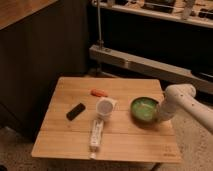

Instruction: Drag the ceramic bowl in a circle

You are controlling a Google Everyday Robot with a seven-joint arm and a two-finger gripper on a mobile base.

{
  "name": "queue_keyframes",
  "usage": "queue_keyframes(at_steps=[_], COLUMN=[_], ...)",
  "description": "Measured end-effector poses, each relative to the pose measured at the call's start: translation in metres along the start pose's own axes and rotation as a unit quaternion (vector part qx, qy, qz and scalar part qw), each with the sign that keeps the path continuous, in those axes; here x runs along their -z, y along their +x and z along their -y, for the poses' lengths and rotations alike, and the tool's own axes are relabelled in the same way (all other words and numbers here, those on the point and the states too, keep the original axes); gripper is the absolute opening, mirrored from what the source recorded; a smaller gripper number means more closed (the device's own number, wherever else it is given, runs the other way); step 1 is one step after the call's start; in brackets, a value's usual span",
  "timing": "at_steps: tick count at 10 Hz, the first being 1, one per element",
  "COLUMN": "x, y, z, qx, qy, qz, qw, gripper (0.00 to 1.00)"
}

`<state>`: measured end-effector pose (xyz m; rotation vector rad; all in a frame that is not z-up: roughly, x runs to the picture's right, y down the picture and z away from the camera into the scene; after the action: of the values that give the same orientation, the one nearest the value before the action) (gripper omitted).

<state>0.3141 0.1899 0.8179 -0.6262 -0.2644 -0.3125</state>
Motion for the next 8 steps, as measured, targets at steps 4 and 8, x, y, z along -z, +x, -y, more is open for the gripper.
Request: queue_keyframes(at_steps=[4,8], x=[-0.017,-0.025], y=[-0.014,-0.035], z=[-0.063,-0.097], qx=[-0.018,-0.019], qy=[-0.024,-0.040], qz=[0.008,0.018], qw=[0.9995,0.9988], gripper=[0.00,0.00])
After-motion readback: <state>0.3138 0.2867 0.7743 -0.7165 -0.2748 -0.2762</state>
